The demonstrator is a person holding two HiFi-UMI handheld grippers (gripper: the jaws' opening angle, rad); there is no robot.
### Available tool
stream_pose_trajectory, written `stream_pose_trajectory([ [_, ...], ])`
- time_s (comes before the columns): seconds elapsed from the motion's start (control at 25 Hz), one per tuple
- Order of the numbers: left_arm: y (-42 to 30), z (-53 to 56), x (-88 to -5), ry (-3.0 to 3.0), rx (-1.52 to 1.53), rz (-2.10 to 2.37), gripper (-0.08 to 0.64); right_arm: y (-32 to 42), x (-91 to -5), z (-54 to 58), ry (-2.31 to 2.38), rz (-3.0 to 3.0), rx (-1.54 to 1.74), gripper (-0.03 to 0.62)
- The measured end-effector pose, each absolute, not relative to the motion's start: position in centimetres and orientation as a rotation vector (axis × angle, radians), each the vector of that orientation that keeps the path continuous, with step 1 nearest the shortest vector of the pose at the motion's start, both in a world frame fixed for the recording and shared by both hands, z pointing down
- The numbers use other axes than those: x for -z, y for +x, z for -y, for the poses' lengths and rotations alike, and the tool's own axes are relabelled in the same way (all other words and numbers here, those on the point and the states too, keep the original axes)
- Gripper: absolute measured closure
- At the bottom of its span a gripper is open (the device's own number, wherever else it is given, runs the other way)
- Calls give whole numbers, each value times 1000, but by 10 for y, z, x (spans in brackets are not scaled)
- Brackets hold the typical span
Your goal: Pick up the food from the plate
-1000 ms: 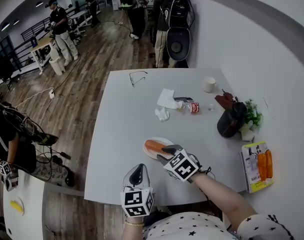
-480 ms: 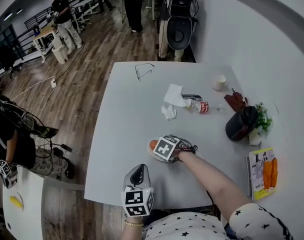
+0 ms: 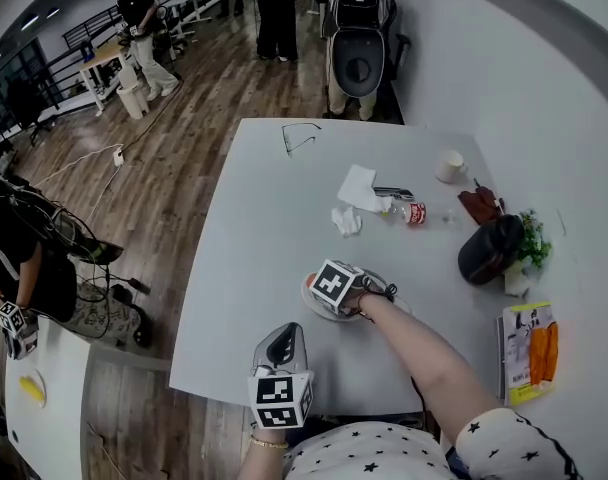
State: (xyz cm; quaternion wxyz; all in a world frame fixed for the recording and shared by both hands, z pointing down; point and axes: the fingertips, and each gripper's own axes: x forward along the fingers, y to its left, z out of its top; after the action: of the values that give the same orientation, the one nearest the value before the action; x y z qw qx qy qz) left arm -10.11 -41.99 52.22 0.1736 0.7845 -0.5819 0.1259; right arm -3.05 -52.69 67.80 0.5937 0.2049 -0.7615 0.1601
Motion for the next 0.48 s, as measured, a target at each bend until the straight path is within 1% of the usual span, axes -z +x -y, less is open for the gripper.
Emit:
stream_pose_trajectory([
  [0.12,-99,418,-517,2234,-335,1648,552,-28,-650,528,598,1916,-424,374],
  [0.28,-94,418,-510,2251,-321,1646,552,-28,-581,522,764,2228,-464,374],
  [0.48,-85,417,-492,2269,-257,1659,552,-19,-506,487,1000,2543,-458,374],
])
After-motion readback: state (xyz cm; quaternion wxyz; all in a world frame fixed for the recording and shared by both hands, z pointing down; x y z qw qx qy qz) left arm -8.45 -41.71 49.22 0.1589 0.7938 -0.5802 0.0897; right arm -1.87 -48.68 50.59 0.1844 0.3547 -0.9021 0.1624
